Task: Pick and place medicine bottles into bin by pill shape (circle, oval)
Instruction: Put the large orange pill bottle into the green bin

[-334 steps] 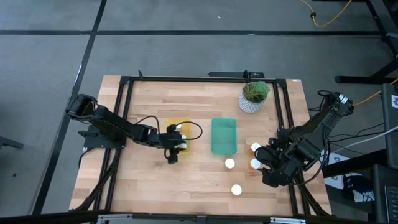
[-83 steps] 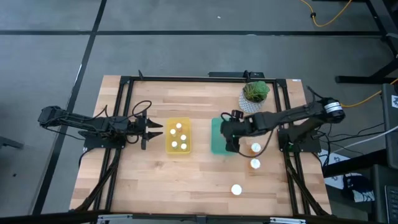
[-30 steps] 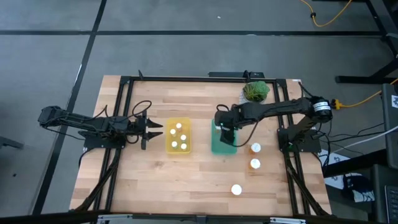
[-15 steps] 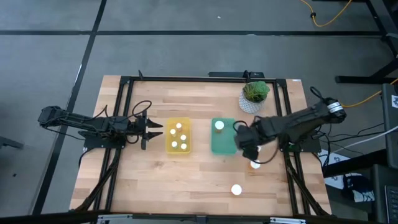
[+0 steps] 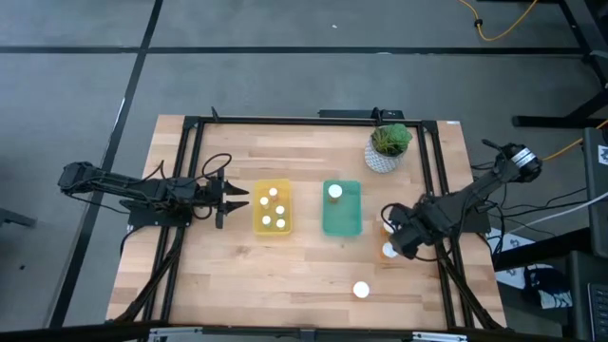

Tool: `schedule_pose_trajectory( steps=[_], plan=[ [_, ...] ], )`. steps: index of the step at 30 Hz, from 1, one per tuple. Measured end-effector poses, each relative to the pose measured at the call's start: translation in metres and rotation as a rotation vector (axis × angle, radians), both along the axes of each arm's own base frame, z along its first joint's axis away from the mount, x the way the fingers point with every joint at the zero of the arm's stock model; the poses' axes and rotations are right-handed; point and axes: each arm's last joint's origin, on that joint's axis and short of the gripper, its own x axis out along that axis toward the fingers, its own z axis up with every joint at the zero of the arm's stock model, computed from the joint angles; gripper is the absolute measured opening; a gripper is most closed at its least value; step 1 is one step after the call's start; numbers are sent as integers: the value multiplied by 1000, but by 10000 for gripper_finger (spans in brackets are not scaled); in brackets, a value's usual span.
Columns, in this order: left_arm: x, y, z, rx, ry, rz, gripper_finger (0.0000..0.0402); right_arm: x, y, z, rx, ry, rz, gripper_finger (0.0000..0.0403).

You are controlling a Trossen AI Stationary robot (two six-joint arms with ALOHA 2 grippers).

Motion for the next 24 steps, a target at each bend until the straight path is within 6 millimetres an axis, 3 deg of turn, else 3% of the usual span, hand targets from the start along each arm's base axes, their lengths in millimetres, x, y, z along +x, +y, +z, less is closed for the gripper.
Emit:
schedule_pose_trajectory(
  steps=[12, 24],
  plan=[
    [0, 0, 0, 0, 0, 0, 150, -6, 0, -56, 99, -29, -55, 275],
    [0, 0, 0, 0, 0, 1, 150, 5, -11, -63, -19, -177, -42, 275]
  ],
)
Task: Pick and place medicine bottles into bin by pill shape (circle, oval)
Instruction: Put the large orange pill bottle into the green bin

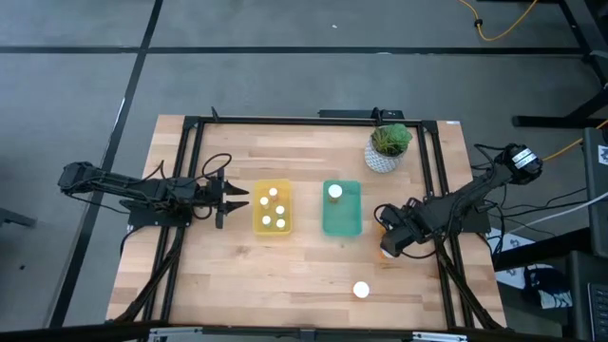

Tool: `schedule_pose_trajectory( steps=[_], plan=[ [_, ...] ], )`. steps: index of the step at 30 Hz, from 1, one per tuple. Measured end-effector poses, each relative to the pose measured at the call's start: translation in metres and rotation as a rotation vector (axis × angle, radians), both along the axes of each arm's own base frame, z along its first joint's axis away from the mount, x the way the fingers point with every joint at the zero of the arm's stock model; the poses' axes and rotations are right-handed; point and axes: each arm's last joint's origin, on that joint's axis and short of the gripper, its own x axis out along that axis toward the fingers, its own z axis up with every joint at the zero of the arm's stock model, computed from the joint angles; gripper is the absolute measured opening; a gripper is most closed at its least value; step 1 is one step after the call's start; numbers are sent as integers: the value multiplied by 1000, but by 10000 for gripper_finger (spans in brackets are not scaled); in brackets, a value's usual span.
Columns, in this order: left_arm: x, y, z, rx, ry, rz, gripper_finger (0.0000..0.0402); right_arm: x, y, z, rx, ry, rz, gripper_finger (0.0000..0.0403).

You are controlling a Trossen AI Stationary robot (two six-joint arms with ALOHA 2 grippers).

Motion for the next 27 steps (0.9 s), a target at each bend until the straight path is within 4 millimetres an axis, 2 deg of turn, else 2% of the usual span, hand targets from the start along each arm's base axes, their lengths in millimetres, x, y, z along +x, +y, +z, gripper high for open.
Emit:
schedule_pose_trajectory(
  steps=[9, 23, 27],
  plan=[
    [0, 0, 0, 0, 0, 0, 150, 9, -8, 1, -39, -53, 17, 275],
    [0, 0, 0, 0, 0, 0, 150, 10, -9, 0, -1, -34, 3, 275],
    [0, 0, 0, 0, 0, 0, 150, 10, -9, 0, 0, -35, 1, 261]
  ],
)
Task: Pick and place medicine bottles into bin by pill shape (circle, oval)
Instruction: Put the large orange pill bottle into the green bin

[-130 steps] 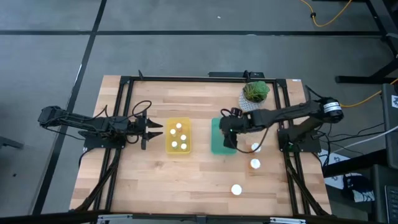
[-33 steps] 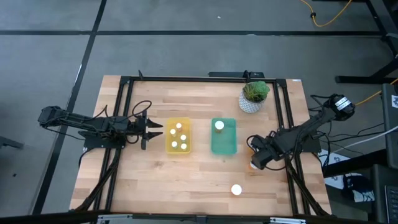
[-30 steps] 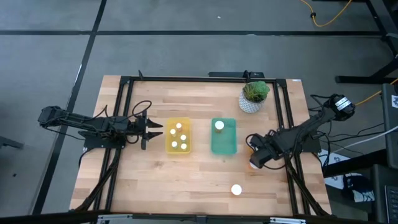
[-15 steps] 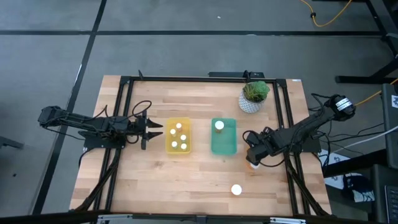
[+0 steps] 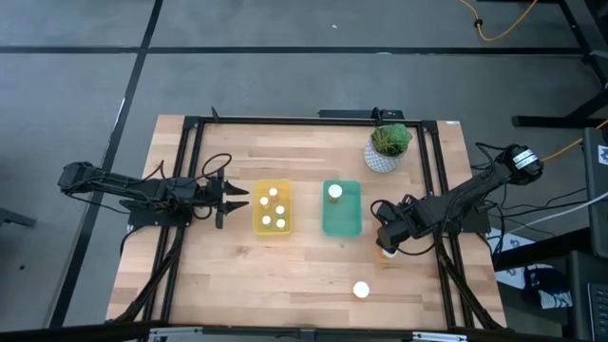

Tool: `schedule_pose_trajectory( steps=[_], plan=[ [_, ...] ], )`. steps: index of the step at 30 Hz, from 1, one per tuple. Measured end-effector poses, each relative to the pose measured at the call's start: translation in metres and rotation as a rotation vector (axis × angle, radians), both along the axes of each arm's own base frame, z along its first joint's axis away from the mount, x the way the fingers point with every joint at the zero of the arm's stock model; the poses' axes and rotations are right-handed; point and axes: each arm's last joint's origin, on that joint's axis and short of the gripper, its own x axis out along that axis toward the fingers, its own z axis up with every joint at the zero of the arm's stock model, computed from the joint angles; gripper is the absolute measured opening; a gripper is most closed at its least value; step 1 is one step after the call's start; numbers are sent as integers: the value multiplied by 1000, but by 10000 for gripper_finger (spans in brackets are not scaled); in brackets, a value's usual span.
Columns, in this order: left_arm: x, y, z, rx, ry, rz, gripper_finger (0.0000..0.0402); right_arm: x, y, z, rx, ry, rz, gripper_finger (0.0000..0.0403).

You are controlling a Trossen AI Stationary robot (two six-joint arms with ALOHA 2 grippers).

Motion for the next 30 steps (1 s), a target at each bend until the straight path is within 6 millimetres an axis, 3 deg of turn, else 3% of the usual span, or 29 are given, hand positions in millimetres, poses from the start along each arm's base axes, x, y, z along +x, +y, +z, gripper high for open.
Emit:
schedule_pose_trajectory(
  steps=[6, 9, 23, 27, 30],
  plan=[
    [0, 0, 0, 0, 0, 0, 150, 0, 0, 0, 0, -1, 0, 210],
    [0, 0, 0, 0, 0, 0, 150, 2, 1, 4, 8, -10, 4, 209],
    [0, 0, 0, 0, 0, 0, 150, 40, 10, 103, -86, -272, 189, 216],
    [0, 0, 0, 0, 0, 0, 150, 54, 4, 105, -94, -342, 249, 216],
    [0, 0, 0, 0, 0, -1, 150, 63, -5, 92, -101, -299, 253, 216]
  ],
)
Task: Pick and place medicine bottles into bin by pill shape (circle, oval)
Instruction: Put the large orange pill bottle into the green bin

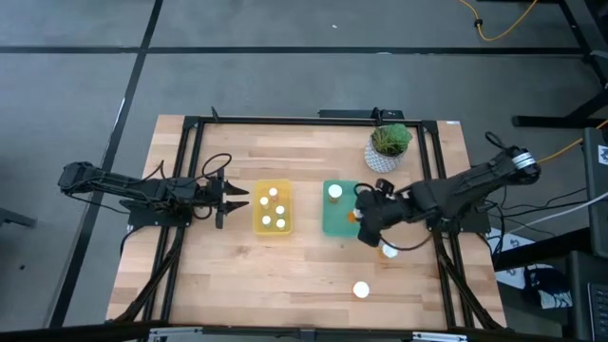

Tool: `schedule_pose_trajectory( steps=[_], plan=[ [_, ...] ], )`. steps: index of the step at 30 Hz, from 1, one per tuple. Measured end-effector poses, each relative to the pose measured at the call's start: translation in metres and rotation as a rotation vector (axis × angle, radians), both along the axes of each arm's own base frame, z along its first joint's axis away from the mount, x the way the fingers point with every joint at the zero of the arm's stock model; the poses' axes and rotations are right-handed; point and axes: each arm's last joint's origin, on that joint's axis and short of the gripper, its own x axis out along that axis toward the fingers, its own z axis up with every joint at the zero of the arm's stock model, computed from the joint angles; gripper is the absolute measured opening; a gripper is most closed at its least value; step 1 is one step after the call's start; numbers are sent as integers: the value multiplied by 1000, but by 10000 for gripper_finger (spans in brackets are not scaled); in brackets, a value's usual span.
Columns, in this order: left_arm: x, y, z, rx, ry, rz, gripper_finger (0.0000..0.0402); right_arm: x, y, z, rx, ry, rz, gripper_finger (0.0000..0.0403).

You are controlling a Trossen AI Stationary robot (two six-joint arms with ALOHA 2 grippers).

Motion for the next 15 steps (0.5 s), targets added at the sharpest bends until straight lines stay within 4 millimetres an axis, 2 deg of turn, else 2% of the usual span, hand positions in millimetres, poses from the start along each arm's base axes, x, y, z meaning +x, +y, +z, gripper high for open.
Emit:
schedule_pose_trajectory(
  steps=[8, 15],
  plan=[
    [0, 0, 0, 0, 0, 0, 150, 34, -29, -37, 42, 131, 23, 216],
    [0, 0, 0, 0, 0, 1, 150, 50, -58, -64, 14, 251, 10, 216]
  ],
)
